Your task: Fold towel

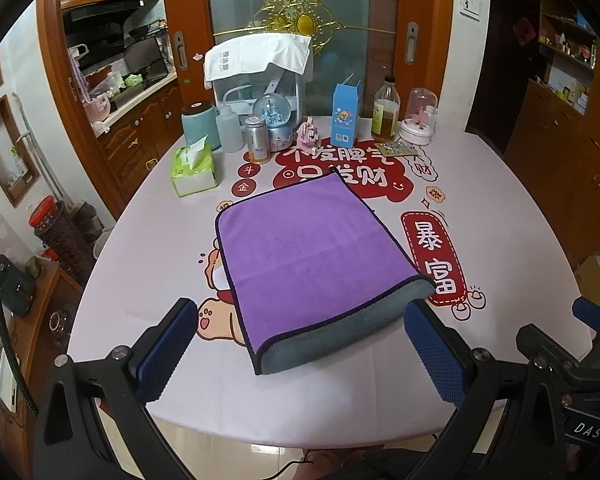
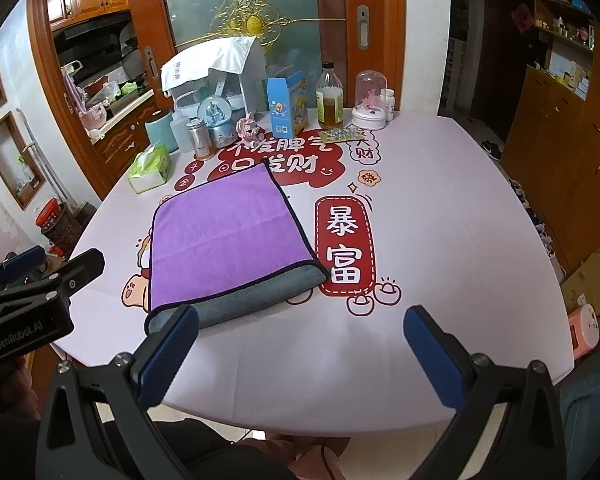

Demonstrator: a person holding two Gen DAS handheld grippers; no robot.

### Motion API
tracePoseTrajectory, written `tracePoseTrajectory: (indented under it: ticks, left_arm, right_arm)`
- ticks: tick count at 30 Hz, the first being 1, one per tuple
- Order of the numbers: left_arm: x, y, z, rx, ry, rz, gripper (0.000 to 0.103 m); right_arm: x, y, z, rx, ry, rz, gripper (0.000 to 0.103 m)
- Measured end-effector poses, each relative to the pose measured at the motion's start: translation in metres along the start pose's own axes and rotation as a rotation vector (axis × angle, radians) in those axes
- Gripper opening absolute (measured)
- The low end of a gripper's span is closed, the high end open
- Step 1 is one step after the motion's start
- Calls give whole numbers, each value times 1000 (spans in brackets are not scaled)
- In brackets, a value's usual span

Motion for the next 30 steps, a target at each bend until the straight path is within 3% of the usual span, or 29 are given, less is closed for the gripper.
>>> tracePoseTrajectory:
  ticks: [16, 30]
  left_arm:
    - [29, -39, -1, 95, -34, -54, 102]
    - [39, -76, -9, 215, 31, -65, 102]
  right_arm:
    - [30, -7, 1, 2, -7, -21, 102]
    - [38, -43, 16, 67, 65, 27, 102]
Point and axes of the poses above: each gripper's, at about its wrist camera, not at the fingertips, and y roughly against the way its jaws point, x to its left, z to its top, the point moved 7 cm from there along -y, roughly the way its jaws point, and after that the axes turned 13 degrees about x, right-handed, at the moved point
